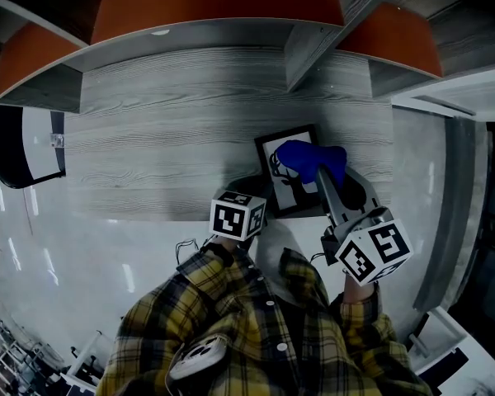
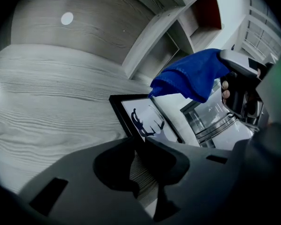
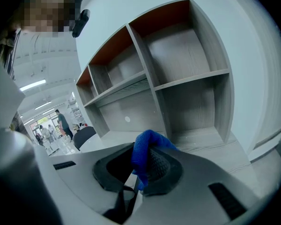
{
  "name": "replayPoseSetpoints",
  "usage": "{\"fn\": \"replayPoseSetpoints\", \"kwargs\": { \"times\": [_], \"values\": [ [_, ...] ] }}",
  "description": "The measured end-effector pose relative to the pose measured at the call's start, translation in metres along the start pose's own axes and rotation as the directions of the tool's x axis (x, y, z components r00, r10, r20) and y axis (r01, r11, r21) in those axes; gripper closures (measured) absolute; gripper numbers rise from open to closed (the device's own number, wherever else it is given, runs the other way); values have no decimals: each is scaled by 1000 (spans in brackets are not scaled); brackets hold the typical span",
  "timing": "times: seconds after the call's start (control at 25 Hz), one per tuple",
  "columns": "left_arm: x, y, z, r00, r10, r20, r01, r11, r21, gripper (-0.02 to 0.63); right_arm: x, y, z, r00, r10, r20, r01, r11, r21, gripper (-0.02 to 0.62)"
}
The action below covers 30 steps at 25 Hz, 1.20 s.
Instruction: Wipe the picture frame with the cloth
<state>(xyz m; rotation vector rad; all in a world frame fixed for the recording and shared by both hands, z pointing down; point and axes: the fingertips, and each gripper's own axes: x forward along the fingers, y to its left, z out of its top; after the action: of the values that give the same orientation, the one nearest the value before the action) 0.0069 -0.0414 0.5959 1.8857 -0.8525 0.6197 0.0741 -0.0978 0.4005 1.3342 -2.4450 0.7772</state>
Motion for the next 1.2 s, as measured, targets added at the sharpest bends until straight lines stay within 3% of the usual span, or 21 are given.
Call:
{"fn": "replayPoseSetpoints", "kwargs": {
  "times": [0.24,0.44,0.56,0.68,0.96,1.04,1.2],
  "values": [
    [1,2,1,999,-52,0,52,997,-57,536,38,24,-3,990,134,-34,-135,991,-16,554],
    [2,1,-1,999,-47,2,47,998,-40,535,86,24,-57,955,203,-217,-203,979,21,554],
    [3,1,-3,999,-42,-1,42,999,-30,536,107,11,-93,928,149,-340,-172,984,-37,554],
    [3,1,-2,999,-42,1,42,999,-24,535,123,-1,-115,903,74,-423,-155,975,-161,554],
    [3,3,-1,999,-37,29,38,998,-41,535,132,-16,-133,867,-90,-491,-182,858,-480,554],
    [3,2,-2,999,-37,29,38,998,-48,535,128,-23,-137,864,-116,-490,-173,845,-506,554],
    [3,2,-3,999,-31,26,32,998,-53,535,120,-38,-141,864,-146,-483,-143,848,-511,554]
  ]
}}
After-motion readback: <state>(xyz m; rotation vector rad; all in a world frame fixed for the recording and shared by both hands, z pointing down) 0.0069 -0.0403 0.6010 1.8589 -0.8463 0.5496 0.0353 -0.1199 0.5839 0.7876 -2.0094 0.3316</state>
